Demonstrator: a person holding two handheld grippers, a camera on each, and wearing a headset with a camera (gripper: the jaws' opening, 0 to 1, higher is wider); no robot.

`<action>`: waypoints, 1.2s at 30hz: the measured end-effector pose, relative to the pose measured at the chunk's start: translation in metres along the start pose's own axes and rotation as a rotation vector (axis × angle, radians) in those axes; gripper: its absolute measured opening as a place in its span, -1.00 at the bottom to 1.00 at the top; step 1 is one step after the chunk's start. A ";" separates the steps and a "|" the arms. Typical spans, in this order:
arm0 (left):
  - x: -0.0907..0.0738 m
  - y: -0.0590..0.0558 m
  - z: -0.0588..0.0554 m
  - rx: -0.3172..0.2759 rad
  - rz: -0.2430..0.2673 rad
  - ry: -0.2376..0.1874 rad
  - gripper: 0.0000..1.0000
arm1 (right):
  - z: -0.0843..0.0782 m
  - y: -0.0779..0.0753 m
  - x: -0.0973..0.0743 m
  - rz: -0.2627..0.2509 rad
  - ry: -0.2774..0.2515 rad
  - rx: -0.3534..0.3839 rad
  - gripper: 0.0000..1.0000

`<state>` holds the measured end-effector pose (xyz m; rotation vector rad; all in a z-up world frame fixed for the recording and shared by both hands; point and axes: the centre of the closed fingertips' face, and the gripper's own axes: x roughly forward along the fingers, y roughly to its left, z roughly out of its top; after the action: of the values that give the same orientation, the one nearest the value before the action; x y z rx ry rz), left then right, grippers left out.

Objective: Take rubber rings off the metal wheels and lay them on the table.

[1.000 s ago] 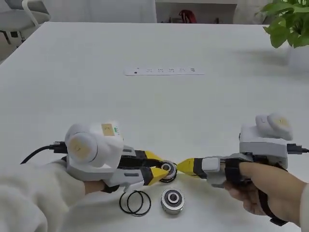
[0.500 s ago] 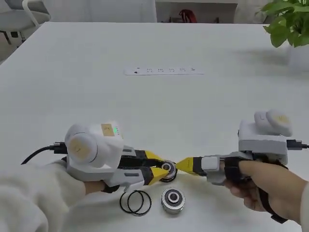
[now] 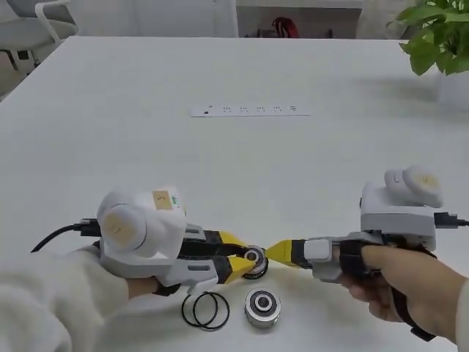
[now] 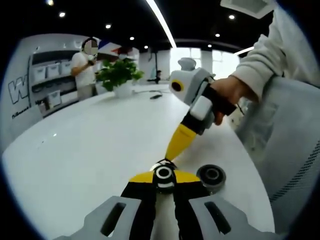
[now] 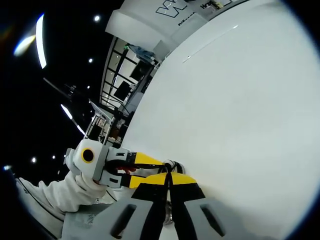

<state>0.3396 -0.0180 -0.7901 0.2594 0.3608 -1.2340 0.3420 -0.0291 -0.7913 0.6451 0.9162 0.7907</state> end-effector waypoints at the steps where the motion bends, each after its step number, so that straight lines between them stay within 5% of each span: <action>1: 0.000 0.000 0.000 0.000 0.000 0.000 -0.73 | 0.000 0.000 0.000 0.000 0.000 -0.002 -1.00; 36: -0.001 0.000 0.000 0.000 0.004 0.001 -0.73 | 0.001 0.011 0.001 0.023 0.001 0.001 -1.00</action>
<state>0.3391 -0.0168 -0.7895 0.2601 0.3608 -1.2295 0.3394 -0.0225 -0.7828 0.6572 0.9111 0.8112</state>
